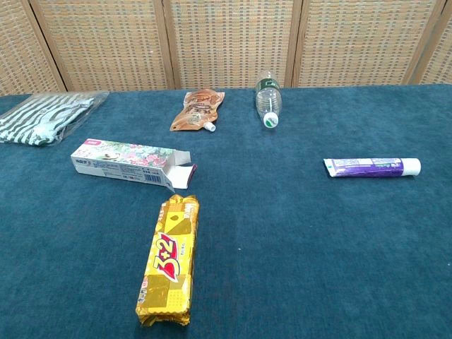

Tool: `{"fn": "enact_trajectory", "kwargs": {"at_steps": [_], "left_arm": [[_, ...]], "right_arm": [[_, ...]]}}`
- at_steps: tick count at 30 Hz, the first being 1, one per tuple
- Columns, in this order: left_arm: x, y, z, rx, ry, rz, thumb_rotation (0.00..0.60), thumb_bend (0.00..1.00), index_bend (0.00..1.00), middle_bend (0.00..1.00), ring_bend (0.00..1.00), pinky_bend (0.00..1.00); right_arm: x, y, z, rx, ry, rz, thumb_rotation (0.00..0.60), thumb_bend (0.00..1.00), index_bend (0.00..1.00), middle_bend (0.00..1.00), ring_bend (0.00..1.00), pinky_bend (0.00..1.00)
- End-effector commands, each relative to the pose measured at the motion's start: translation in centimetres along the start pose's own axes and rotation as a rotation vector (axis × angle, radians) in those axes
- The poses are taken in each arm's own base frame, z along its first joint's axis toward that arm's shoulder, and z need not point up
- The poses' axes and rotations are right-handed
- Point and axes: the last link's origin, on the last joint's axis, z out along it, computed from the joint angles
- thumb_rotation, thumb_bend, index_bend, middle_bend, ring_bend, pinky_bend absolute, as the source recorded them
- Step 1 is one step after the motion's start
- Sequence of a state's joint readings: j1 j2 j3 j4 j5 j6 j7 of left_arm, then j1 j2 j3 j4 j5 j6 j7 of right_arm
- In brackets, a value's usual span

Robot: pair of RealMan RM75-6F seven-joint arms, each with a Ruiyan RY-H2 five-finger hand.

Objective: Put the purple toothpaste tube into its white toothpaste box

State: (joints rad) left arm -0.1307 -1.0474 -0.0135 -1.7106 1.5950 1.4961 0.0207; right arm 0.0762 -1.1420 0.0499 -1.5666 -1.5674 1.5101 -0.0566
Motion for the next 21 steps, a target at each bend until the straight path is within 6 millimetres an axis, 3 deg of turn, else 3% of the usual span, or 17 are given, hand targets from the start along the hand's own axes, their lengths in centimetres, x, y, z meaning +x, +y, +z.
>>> {"fn": "enact_trajectory", "kwargs": {"at_steps": [1, 7, 10, 16, 21], "left_arm": [[-0.1, 0.0, 0.2, 0.003, -0.003, 0.006, 0.6, 0.15, 0.0, 0.0, 0.0, 0.0], [-0.5, 0.0, 0.9, 0.021, -0.012, 0.02, 0.6, 0.15, 0.0, 0.0, 0.0, 0.0], [-0.8, -0.1, 1.4, 0.034, -0.017, 0.029, 0.6, 0.15, 0.0, 0.0, 0.0, 0.0], [-1.1, -0.3, 2.0, 0.054, -0.023, 0.037, 0.6, 0.15, 0.0, 0.0, 0.0, 0.0], [-1.3, -0.7, 2.7, 0.077, -0.029, 0.045, 0.6, 0.15, 0.0, 0.0, 0.0, 0.0]], "right_arm": [[-0.5, -0.7, 2.0, 0.055, -0.017, -0.022, 0.6, 0.0, 0.04, 0.0, 0.0, 0.0], [-1.7, -3.3, 8.0, 0.16, -0.11, 0.025, 0.6, 0.0, 0.12, 0.09, 0.0, 0.0], [-2.6, -4.5, 11.0, 0.181, -0.158, 0.022, 0.6, 0.0, 0.16, 0.16, 0.05, 0.04], [-4.7, -6.6, 14.9, 0.181, -0.215, 0.009, 0.6, 0.0, 0.27, 0.31, 0.19, 0.14], [-6.8, -7.1, 17.8, 0.124, -0.263, -0.006, 0.6, 0.0, 0.29, 0.34, 0.21, 0.15]]}}
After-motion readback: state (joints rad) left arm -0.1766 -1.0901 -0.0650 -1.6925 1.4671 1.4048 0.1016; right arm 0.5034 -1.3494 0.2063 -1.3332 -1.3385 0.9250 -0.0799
